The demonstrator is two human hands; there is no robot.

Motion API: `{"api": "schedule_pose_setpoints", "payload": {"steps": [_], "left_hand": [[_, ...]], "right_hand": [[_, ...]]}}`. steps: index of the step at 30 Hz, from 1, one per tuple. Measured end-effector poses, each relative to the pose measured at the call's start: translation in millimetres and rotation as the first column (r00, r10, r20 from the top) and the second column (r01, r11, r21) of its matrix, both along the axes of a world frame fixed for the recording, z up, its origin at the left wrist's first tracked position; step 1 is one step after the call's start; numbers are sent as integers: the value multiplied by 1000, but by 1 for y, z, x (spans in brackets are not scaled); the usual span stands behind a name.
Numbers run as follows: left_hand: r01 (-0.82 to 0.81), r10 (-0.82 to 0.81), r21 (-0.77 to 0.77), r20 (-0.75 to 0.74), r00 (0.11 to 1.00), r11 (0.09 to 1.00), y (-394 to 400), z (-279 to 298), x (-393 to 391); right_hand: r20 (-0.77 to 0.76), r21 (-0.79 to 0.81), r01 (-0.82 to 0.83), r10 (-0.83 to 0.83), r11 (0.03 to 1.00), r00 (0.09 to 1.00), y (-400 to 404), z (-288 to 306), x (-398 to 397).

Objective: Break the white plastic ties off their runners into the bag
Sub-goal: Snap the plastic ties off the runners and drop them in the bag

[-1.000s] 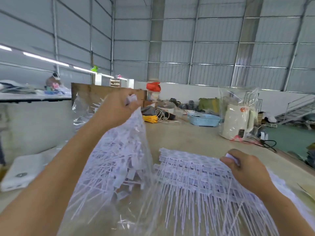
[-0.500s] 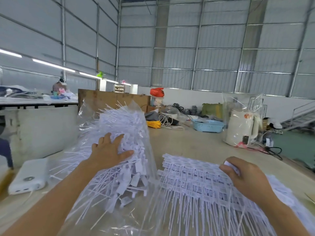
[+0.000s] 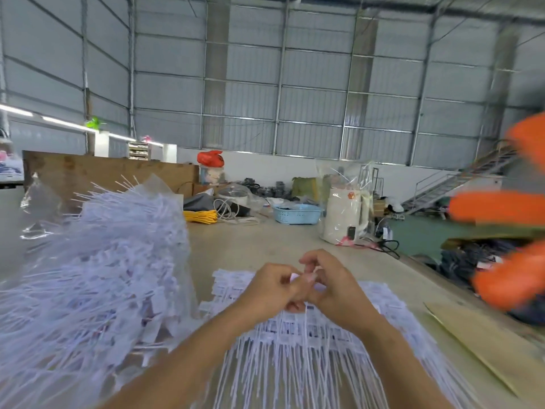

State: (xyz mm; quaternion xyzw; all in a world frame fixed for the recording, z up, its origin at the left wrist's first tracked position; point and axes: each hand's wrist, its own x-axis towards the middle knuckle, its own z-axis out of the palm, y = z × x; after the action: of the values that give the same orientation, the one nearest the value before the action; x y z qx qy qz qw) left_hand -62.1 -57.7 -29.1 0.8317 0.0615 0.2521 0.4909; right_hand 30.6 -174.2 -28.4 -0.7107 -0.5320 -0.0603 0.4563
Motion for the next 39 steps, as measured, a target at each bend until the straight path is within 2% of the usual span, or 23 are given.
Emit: {"api": "schedule_pose_setpoints", "payload": {"steps": [3,8,10,13,15,17,19,21,22,24,27,29,31,32,34,37,39], "left_hand": [[-99,101,-23,127,987,995,8,-13,7],[-141,154,-69,239,959,988,6,-25,5],[-136,181,-174,279,943,975,2,-24,4],[-28,116,-365,222,968,931,-3,-25,4],[-64,116,-284,172,978,957,-1,-28,5],[-149,172,-148,156,973,978,3,-28,6],[-207,223,-109,154,963,972,4,-25,7],[-207,236,-208,124,964,956,5,-22,7],[-189,226,-284,105,968,940,6,-20,7],[-141,192,-397,92,977,907,6,-18,6],[-161,212,-392,89,973,906,8,-21,8],[-319,356,-348,47,933,882,21,-23,11],[-481,512,-350,-4,859,804,44,-24,8],[-498,540,-364,16,842,787,55,-25,4],[-462,515,-324,99,852,826,65,-26,0],[-279,354,-317,210,911,907,41,-26,2],[-162,248,-343,226,942,925,20,-26,7]], "right_hand": [[-3,-85,69,-70,994,998,-5,-1,9],[89,-234,13,8,972,996,-1,0,7],[129,-220,55,-27,974,991,0,1,5],[117,-166,68,-49,984,992,-1,0,3],[118,-176,47,-27,983,993,2,0,0],[216,-186,90,-49,978,975,5,-3,-2],[393,-155,200,-126,967,911,7,-3,-5],[630,-44,332,-232,942,741,7,-1,-10],[695,12,363,-268,932,667,8,-1,-14],[743,59,349,-275,935,611,8,-1,-18],[689,-19,259,-176,966,703,3,3,-20],[525,-15,177,-143,984,839,1,9,-20],[270,155,38,-80,987,959,-5,19,-23],[184,249,-5,-43,969,982,-8,25,-24],[151,288,-54,11,956,989,-13,30,-23],[175,174,2,-33,985,984,-7,23,-21],[188,124,21,-45,992,981,0,17,-20]]}}
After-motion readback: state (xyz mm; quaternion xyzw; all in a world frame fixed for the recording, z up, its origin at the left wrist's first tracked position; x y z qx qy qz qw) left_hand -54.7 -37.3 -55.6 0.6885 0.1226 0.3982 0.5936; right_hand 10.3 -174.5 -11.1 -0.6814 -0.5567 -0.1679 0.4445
